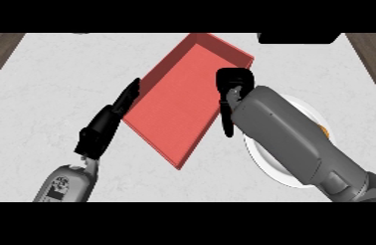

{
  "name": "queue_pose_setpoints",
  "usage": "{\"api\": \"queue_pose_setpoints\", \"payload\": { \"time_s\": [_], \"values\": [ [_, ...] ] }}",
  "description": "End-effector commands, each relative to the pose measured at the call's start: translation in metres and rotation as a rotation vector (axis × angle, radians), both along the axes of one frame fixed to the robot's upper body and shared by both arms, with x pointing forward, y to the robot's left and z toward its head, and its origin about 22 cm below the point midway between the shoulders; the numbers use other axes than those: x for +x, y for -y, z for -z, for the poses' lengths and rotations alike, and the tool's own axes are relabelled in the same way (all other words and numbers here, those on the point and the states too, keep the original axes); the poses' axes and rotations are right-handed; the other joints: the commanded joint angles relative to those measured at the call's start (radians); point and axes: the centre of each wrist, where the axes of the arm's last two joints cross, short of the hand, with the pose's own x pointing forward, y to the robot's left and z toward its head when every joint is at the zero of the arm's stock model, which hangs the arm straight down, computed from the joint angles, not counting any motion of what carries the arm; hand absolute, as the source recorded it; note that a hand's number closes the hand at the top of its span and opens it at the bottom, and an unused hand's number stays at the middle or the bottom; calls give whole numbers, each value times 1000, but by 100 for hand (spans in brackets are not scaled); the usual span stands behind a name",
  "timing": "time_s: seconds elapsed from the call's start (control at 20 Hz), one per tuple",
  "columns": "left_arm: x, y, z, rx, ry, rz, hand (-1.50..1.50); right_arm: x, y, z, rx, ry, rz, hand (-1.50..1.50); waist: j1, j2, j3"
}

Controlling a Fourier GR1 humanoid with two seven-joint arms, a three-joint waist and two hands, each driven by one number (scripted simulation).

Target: Pick the tomato from the plate and place it in the cardboard box

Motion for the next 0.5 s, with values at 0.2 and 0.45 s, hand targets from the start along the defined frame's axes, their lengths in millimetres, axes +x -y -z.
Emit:
{"api": "queue_pose_setpoints", "payload": {
  "time_s": [0.2,0.45],
  "values": [
    [2,-3,-3,0,-7,-10,0,3,2,1,-124,-23,63,-150,-3,-1,0],
    [2,12,-9,-1,-4,-3,0,-7,7,34,-113,-78,76,-150,-3,-1,0]
  ]
}}
